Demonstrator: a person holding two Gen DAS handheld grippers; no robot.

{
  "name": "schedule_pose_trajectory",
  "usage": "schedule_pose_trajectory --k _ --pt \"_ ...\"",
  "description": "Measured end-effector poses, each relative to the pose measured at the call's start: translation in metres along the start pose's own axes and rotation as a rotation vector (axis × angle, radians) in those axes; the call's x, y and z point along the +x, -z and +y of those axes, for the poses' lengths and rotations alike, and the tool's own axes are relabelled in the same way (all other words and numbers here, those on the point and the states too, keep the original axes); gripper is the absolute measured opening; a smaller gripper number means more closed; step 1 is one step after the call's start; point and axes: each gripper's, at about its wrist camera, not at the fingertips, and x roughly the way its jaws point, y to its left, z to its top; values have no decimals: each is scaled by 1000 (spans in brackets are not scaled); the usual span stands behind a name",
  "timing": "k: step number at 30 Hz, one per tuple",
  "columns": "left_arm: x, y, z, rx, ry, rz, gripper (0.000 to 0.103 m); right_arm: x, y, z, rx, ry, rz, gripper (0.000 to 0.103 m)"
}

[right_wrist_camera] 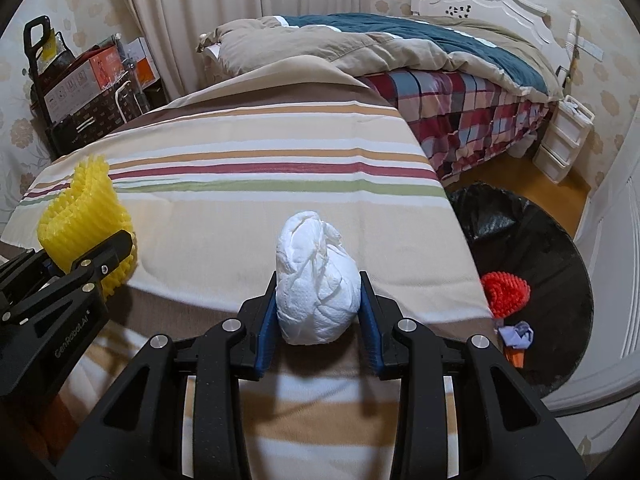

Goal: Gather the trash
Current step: 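Close left tool on the yellow foam net while right tool holds the bag, then carry the yellow net and white bag with both tools over the bin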

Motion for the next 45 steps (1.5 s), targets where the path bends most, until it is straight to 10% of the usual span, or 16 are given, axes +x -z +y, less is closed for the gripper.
schedule_pose_trajectory --k 45 --pt "-36 2 -160 237 204 -103 29 -65 41 -149 212 182 -98 35"
